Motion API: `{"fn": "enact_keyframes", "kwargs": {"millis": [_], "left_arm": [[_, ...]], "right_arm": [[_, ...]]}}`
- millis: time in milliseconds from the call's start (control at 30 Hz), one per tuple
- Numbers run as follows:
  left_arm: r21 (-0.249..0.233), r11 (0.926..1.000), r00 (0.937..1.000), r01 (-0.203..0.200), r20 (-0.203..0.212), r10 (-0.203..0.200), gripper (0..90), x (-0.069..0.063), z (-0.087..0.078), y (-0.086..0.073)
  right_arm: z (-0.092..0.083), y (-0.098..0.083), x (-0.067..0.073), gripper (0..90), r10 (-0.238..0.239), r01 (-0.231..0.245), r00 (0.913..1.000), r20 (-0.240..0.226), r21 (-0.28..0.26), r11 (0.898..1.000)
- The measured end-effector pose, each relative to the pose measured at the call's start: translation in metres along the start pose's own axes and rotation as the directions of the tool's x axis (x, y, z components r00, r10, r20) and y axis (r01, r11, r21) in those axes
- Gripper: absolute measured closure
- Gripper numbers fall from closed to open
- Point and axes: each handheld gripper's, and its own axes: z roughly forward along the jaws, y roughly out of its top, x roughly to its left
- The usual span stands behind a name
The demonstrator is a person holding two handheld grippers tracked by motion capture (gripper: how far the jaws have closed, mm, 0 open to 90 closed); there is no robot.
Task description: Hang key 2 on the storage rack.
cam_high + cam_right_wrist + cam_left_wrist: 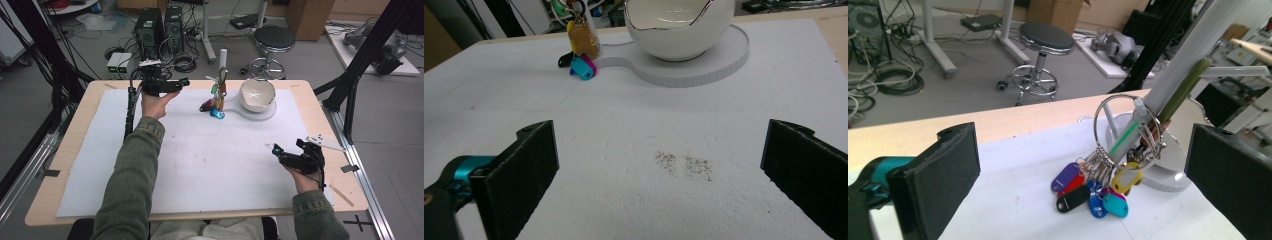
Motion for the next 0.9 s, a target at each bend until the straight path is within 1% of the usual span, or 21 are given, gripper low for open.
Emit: {"fn": "enact_keyframes", "kwargs": {"millis": [133, 200, 233, 267, 300, 333, 400, 533, 633, 767, 900], "left_arm": [[-0.001, 0.9999, 0.9999, -0.017, -0.003, 0.017, 1.6, 0.003, -0.010, -0.002], [-0.005, 0.9997, 0.9996, -0.026, -0.012, 0.026, 1.6, 0.004, -0.016, -0.004], [-0.007, 0.9997, 0.9995, -0.024, -0.019, 0.024, 1.6, 0.005, -0.019, -0.005], [-0.015, 0.9995, 0.9990, -0.029, -0.034, 0.029, 1.6, 0.006, -0.021, -0.006], [-0.021, 0.9992, 0.9985, -0.034, -0.044, 0.033, 1.6, 0.007, -0.024, -0.007], [-0.020, 0.9994, 0.9986, -0.030, -0.043, 0.029, 1.6, 0.008, -0.027, -0.009], [-0.008, 0.9994, 0.9982, -0.035, -0.049, 0.034, 1.6, 0.010, -0.031, -0.012], [0.000, 0.9992, 0.9970, -0.041, -0.066, 0.041, 1.6, 0.013, -0.040, -0.018], [-0.005, 0.9987, 0.9965, -0.050, -0.067, 0.050, 1.6, 0.012, -0.047, -0.022], [-0.021, 0.9981, 0.9968, -0.058, -0.057, 0.056, 1.6, 0.010, -0.058, -0.030], [-0.026, 0.9977, 0.9961, -0.063, -0.063, 0.062, 1.6, 0.011, -0.068, -0.040]], "right_arm": [[0.002, -0.001, 0.001, 1.0, -0.007, 0.007, 1.0000, 0.000, 0.003, 1.000], [0.002, -0.001, 0.001, 1.0, -0.008, 0.008, 1.0000, 0.001, 0.002, 1.000], [0.003, -0.001, 0.001, 1.1, -0.012, 0.012, 0.9999, 0.003, 0.001, 1.000], [0.003, -0.001, 0.001, 1.1, -0.009, 0.009, 0.9999, 0.008, 0.005, 1.000], [0.003, -0.001, 0.000, 1.1, -0.016, 0.016, 0.9998, 0.013, 0.005, 1.000], [0.003, -0.002, -0.001, 1.1, -0.010, 0.010, 0.9999, 0.013, 0.007, 1.000], [0.003, -0.002, -0.002, 1.1, -0.005, 0.005, 0.9998, 0.018, 0.004, 1.000], [0.002, -0.001, -0.002, 1.0, -0.004, 0.004, 0.9998, 0.020, 0.000, 1.000], [0.002, -0.001, -0.002, 1.1, -0.007, 0.007, 0.9997, 0.021, 0.001, 1.000], [0.002, -0.001, -0.003, 1.1, -0.013, 0.013, 0.9994, 0.032, -0.002, 1.000], [0.001, -0.001, -0.003, 1.1, -0.013, 0.014, 0.9994, 0.031, -0.004, 1.000]]}}
